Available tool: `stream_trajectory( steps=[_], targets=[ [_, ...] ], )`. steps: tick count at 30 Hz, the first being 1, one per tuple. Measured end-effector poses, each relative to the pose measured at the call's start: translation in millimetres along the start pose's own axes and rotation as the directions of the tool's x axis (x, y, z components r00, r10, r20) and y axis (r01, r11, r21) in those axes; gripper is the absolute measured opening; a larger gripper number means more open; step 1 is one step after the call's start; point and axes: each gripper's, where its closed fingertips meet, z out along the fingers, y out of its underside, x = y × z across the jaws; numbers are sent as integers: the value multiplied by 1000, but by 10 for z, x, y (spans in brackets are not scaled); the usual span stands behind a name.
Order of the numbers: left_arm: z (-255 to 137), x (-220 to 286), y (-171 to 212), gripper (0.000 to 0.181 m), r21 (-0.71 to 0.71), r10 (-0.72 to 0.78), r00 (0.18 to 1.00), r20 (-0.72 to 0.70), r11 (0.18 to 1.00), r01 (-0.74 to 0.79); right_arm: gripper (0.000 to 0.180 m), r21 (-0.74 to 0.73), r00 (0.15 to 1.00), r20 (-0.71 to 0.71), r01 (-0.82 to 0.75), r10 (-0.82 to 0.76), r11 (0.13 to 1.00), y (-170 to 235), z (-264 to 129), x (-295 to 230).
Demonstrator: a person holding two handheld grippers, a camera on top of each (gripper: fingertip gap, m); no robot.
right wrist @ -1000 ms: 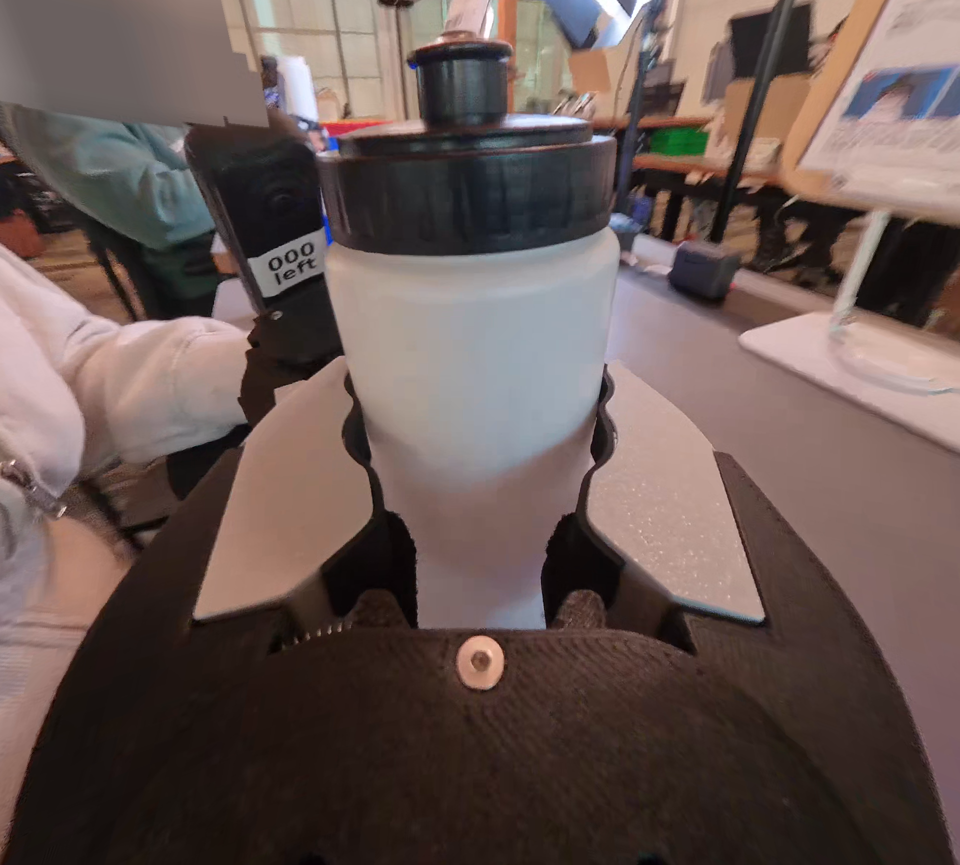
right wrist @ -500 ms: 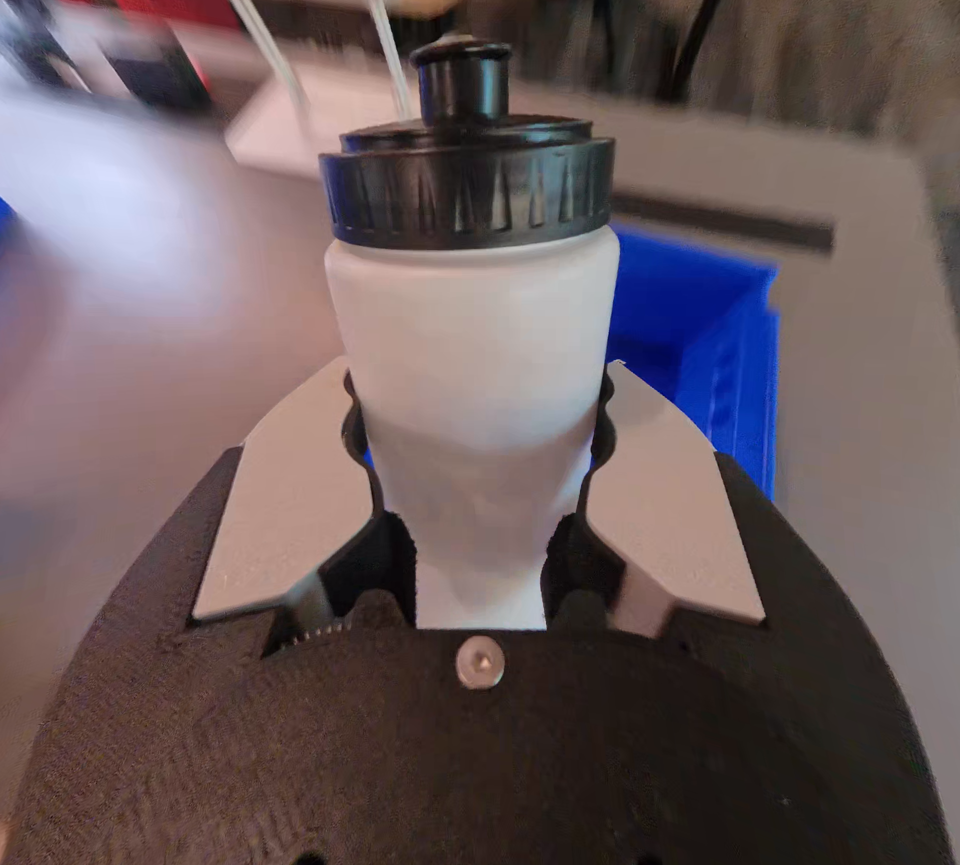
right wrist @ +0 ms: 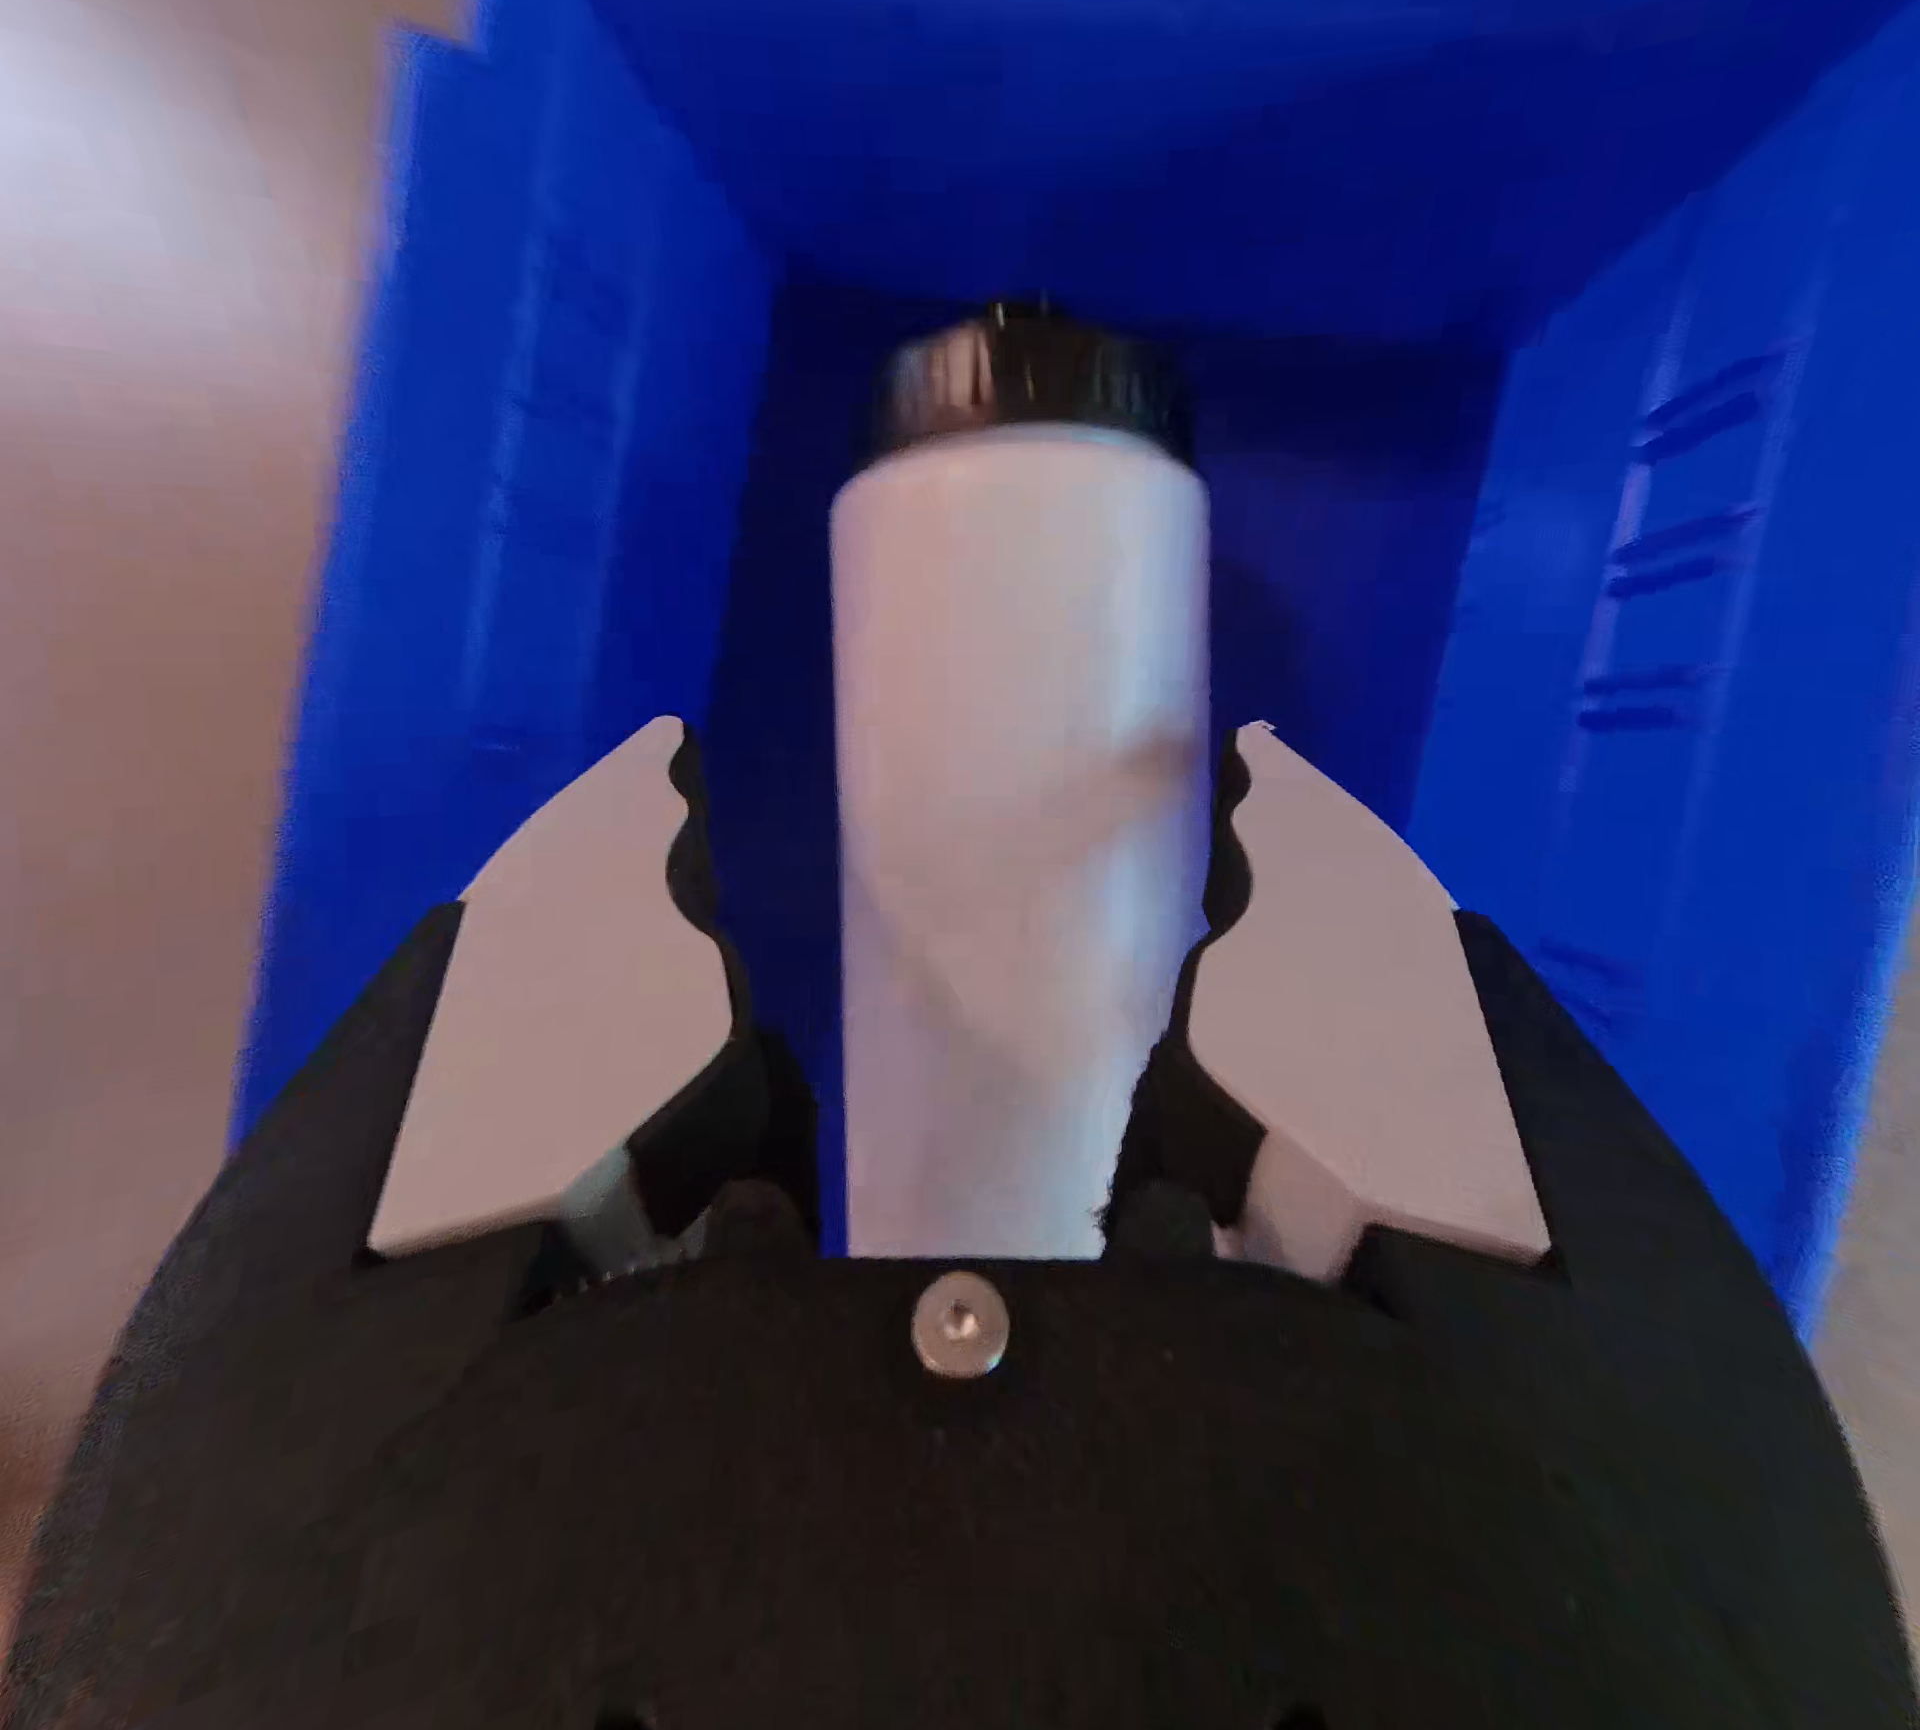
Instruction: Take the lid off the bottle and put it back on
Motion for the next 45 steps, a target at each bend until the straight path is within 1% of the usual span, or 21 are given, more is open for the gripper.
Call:
stream_trajectory(
  steps=[2,3,4,6,8,9,11,13,15,18,19,21,22,23,24,26,30,32,34,41,45],
  targets=[
    [-105,-51,-88,87,18,-7,999,50,1000,6,95,224,999,2,36,-38,974,-155,-304,-108],
    [-186,-109,-146,88,26,-10,995,101,1000,7,98,353,998,18,54,-65,934,-216,-494,-222],
    [-285,-189,-203,89,32,-8,986,168,999,3,103,484,994,35,70,-99,872,-257,-698,-363],
    [-544,-400,-263,91,8,5,942,334,1000,-9,116,705,983,50,93,-179,703,-233,-1074,-681],
    [-853,-604,-239,93,-82,60,875,480,996,-23,130,811,970,28,119,-241,572,-80,-1276,-961],
    [-1022,-691,-211,95,-141,100,837,538,990,-28,133,814,965,10,145,-263,562,35,-1276,-1061],
    [-1370,-828,-154,95,-251,183,758,626,968,-27,137,761,953,-18,210,-303,614,290,-1142,-1184],
    [-1661,-930,-78,95,-343,261,693,672,939,-21,132,733,951,-67,252,-302,631,332,-1060,-1209],
    [-1827,-1008,129,95,-445,307,678,668,895,34,124,680,948,-99,286,-302,675,398,-924,-1228],
    [-1904,-1074,473,94,-537,296,698,652,830,150,110,574,964,-108,259,-242,777,608,-647,-1211],
    [-1896,-1086,567,89,-560,294,706,644,810,174,102,547,966,-117,258,-233,796,684,-560,-1213],
    [-1877,-1112,724,70,-643,339,724,601,742,187,72,485,954,-153,299,-257,822,783,-401,-1205],
    [-1855,-1132,767,48,-678,373,729,573,715,167,55,445,946,-169,324,-276,835,808,-339,-1196],
    [-1846,-1180,772,33,-695,413,711,569,703,148,38,409,938,-179,344,-296,845,830,-292,-1200],
    [-1832,-1222,764,21,-704,445,693,567,698,128,34,393,931,-209,361,-300,846,827,-272,-1185],
    [-1740,-1214,781,23,-699,431,709,558,705,122,21,379,904,-282,413,-322,828,813,-278,-1153],
    [-1501,-1098,830,25,-698,368,788,493,708,106,24,402,910,-231,411,-344,818,814,-250,-1308],
    [-1380,-1032,857,24,-712,378,804,459,698,78,27,417,916,-172,401,-362,816,814,-226,-1448],
    [-1243,-946,885,24,-722,380,827,415,691,44,28,410,905,-164,425,-393,807,816,-200,-1571],
    [-789,-620,965,23,-696,313,913,263,717,-46,30,432,873,-106,472,-476,769,813,-109,-2044],
    [-624,-509,995,22,-680,285,937,200,729,-76,33,446,845,-79,504,-529,740,814,-60,-2283]
  ],
)
